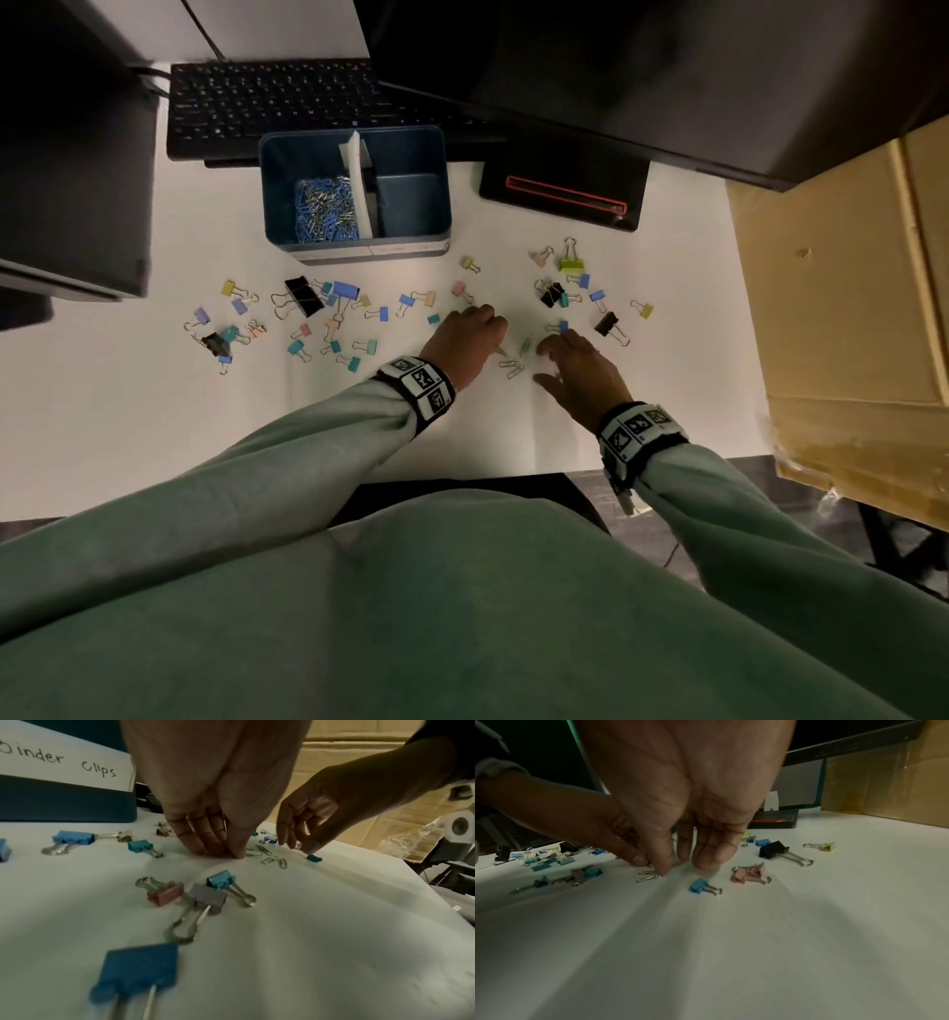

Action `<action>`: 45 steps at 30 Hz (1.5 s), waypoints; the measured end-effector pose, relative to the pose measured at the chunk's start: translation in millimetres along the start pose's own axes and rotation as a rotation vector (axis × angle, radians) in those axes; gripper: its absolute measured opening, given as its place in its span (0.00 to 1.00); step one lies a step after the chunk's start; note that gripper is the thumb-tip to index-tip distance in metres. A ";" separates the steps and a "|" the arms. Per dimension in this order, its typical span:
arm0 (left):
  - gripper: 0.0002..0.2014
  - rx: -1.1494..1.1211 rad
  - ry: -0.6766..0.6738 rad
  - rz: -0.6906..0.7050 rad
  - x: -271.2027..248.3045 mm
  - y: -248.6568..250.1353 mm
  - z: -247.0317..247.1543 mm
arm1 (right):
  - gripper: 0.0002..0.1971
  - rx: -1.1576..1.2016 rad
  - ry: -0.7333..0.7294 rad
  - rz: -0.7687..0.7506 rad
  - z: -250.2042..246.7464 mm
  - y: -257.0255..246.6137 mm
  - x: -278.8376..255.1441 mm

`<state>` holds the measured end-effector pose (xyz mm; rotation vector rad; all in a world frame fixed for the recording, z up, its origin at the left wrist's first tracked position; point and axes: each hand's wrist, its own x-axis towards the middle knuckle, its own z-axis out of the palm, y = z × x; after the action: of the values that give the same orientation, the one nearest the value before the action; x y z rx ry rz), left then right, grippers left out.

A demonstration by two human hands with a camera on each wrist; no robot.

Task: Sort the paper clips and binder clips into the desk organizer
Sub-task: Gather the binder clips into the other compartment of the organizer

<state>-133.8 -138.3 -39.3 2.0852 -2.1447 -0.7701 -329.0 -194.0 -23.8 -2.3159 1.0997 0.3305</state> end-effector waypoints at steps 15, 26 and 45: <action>0.15 -0.817 0.017 -0.253 -30.9 -21.1 -24.2 | 0.10 0.067 -0.022 0.159 -1.2 -35.8 44.0; 0.13 -0.797 -0.116 -0.356 -19.0 13.8 -19.3 | 0.09 1.012 -0.092 0.354 -15.8 3.3 12.3; 0.07 -0.304 0.025 -0.216 -25.3 6.5 -24.6 | 0.13 0.666 -0.158 0.141 -15.2 -43.9 27.6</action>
<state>-128.5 -122.1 -7.7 2.1660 -1.6797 -1.0111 -277.8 -197.7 -6.9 -1.6056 1.0898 0.1591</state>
